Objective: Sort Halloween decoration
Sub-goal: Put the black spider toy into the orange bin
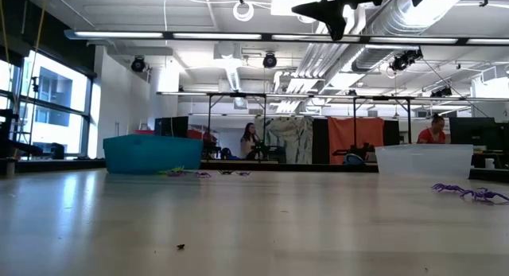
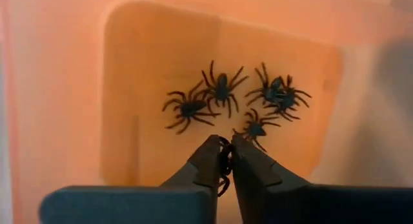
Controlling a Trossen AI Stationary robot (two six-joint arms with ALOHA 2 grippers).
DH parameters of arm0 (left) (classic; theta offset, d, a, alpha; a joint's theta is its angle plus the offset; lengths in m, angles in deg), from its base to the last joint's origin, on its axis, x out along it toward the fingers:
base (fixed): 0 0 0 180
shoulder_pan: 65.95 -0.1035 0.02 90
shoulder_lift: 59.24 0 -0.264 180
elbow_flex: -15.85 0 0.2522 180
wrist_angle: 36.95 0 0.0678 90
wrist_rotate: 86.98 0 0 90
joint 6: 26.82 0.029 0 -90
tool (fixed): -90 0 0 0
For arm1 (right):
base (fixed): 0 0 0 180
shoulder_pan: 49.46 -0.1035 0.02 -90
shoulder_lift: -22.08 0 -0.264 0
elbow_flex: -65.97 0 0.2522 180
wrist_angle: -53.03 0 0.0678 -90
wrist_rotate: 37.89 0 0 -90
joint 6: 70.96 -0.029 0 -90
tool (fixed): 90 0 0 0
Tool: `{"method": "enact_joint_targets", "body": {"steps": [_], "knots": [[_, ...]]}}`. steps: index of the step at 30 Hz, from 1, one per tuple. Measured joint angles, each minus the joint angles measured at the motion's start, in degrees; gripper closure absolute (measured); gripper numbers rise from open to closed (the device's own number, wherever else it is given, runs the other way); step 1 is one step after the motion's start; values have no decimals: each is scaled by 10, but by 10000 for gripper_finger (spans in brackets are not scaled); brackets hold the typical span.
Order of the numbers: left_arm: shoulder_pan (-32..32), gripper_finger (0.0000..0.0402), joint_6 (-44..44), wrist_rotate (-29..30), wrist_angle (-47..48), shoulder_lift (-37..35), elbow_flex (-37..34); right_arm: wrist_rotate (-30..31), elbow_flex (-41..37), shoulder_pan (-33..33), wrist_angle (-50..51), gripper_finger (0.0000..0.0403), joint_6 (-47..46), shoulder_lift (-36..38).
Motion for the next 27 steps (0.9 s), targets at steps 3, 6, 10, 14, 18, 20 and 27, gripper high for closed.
{"method": "enact_joint_targets", "body": {"steps": [3, 6, 10, 14, 18, 20, 27], "knots": [[-4, 341, -27, -14, -5, -10, 0, 0, 0, 0, 0, 167, 1, 0], [-4, 301, -50, -15, -10, -34, 3, 0, 0, 0, 1, 167, 1, 0], [-4, 253, -52, -15, 3, -68, 28, -4, 0, 0, 0, 167, 2, 0], [-6, 220, -52, -8, 52, -94, 63, -5, 0, 0, 0, 167, 2, 0], [-37, 206, -26, 66, 75, -124, 111, -11, 0, 0, -5, 167, 2, 0], [-70, 204, 17, 128, 80, -139, 141, -12, 0, 0, -7, 167, 2, 0], [-302, 204, 267, 306, 108, -150, 221, -35, 0, 0, -23, 167, 2, 0]]}}
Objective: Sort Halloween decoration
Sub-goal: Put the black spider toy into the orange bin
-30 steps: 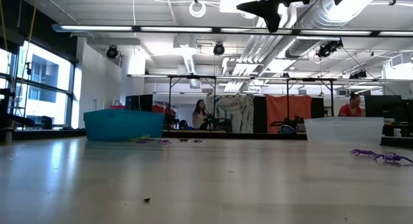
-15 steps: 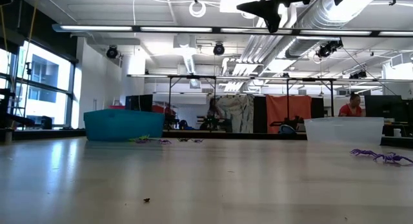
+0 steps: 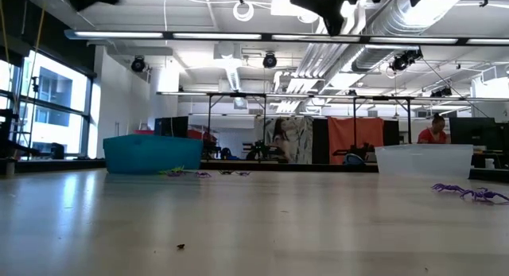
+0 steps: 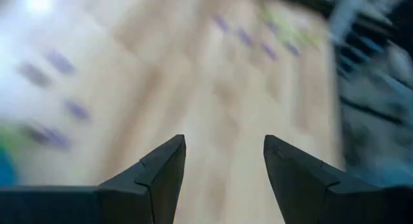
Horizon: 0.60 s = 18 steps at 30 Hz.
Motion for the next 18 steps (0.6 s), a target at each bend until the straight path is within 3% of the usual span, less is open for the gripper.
{"method": "enact_joint_targets", "body": {"steps": [4, 8, 12, 18], "knots": [[-151, 204, 150, -8, -116, 7, -6, -13, 0, 0, -3, 167, 0, 0], [-260, 204, 219, -105, -266, 19, -45, -13, 0, 0, -3, 167, -7, 0], [-311, 204, 231, -175, -352, 31, -79, -13, 0, 0, -1, 167, -21, 0], [-325, 204, 240, -211, -352, 52, -82, -13, 0, 0, -3, 167, -26, 0]]}}
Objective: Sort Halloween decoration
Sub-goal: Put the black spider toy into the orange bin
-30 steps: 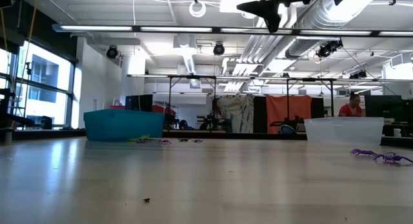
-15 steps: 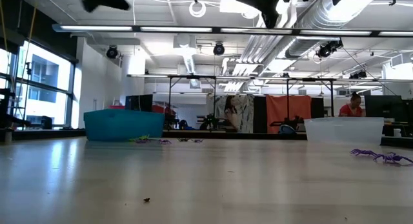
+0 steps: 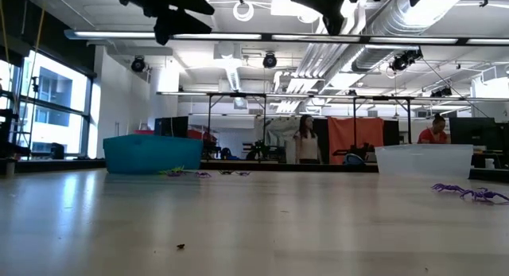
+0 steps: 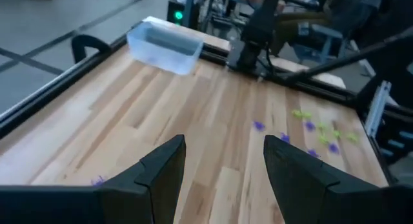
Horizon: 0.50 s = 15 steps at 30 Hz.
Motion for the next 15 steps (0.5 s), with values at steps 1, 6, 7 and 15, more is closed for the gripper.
{"method": "enact_joint_targets", "body": {"steps": [1, 6, 7, 15], "knots": [[0, 204, 2, -4, -2, 1, 0, 4, 0, 0, 0, 167, -6, 0], [-1, 204, 10, -14, 2, -20, 10, 47, 15, 11, 23, 167, -83, -34], [-2, 204, 19, -7, -1, -31, 15, 47, 31, 17, 42, 167, -84, -52], [-19, 204, 47, 95, -8, -103, 21, 64, 243, 68, 230, 167, 5, -268]]}}
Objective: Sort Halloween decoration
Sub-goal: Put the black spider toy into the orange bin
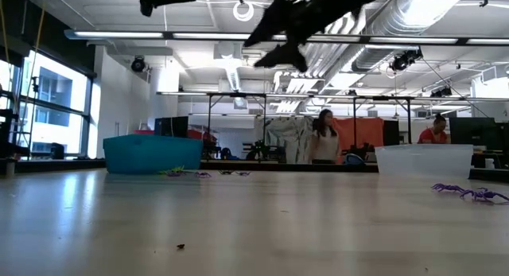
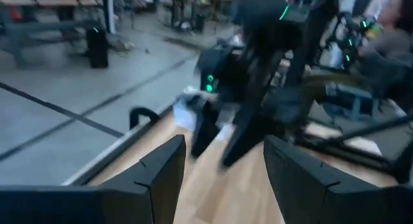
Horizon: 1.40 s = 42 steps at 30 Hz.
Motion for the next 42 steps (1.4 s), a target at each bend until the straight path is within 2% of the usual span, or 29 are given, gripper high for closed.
{"method": "enact_joint_targets", "body": {"steps": [9, 12, 14, 17, 20, 22, 30, 37, 42], "knots": [[0, 204, -4, 1, 4, -13, 0, 32, 185, 33, 104, 168, -41, -226], [1, 204, -9, 1, 9, -13, 0, 43, 237, 29, 133, 186, -43, -282], [1, 204, -17, 0, 12, -13, 0, 78, 266, 25, 158, 213, -46, -312], [1, 204, -21, -1, 11, -14, 0, 125, 302, 24, 201, 275, -65, -345], [1, 204, -21, -1, 11, -14, 0, 146, 327, 24, 221, 360, -67, -367], [1, 204, -21, -1, 11, -14, 0, 148, 336, 24, 220, 390, -62, -380], [1, 204, -20, -1, 12, -14, 0, 164, 341, 18, 220, 398, -117, -421], [1, 204, -20, -1, 13, -14, 0, 188, 342, 16, 191, 402, -125, -427], [1, 204, -20, -1, 16, -14, 0, 162, 341, 17, 195, 402, -121, -427]]}}
